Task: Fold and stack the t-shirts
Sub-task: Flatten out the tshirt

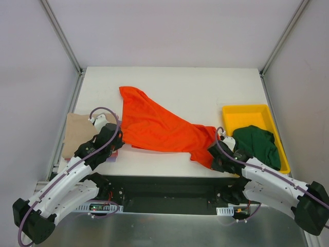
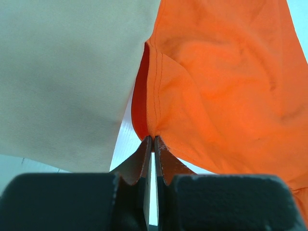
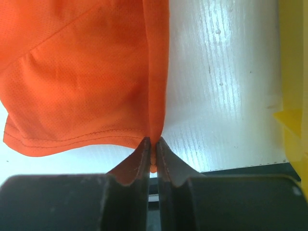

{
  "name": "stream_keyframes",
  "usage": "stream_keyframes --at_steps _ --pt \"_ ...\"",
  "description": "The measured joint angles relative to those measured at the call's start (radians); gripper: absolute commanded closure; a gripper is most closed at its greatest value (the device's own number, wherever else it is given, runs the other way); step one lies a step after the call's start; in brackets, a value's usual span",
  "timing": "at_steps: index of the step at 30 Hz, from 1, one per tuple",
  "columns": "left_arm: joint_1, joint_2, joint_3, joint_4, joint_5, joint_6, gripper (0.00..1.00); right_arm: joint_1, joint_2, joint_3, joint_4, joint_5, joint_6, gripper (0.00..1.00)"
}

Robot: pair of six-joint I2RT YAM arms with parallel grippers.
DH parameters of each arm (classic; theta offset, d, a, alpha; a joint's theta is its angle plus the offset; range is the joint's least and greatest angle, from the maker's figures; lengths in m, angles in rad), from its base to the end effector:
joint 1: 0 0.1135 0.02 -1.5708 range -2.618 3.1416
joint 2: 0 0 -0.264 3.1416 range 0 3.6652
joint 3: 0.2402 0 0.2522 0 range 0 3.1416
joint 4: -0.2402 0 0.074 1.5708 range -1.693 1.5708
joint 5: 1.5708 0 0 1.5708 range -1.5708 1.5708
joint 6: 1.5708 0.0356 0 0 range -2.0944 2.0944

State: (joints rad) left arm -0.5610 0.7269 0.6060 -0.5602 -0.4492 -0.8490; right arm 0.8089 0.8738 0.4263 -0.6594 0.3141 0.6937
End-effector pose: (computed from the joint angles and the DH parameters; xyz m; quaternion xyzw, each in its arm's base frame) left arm 0.1399 -0.0697 0.2522 -0.2211 0.8571 -0.1187 0.4498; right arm 0.1085 0.0977 0.1676 -0.0194 0.9617 0.0437 0.2698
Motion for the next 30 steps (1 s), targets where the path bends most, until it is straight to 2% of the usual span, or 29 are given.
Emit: stream_keyframes --at_steps 2,10,15,20,25,30 --pt "0.000 -0.002 0.000 0.000 0.001 0.000 1.00 0.000 -0.014 -0.002 0.002 0.005 0.002 1.00" --pt "0.000 -0.008 0.014 -0.008 0.005 0.023 1.00 0.000 -0.177 -0.039 0.044 0.008 -0.022 1.00" --pt "0.006 0.019 0.142 -0.031 0.014 0.062 1.00 0.000 -0.268 0.043 0.002 0.037 -0.081 1.00" --pt "0.009 0.084 0.368 -0.045 0.021 0.133 1.00 -0.002 -0.249 0.330 -0.059 0.116 -0.184 1.00" --pt "0.019 0.145 0.633 -0.071 0.005 0.221 1.00 -0.006 -0.168 0.736 -0.080 0.233 -0.317 1.00" --pt "0.019 0.167 0.909 -0.101 -0.009 0.303 1.00 -0.007 -0.119 1.033 -0.098 0.282 -0.432 1.00"
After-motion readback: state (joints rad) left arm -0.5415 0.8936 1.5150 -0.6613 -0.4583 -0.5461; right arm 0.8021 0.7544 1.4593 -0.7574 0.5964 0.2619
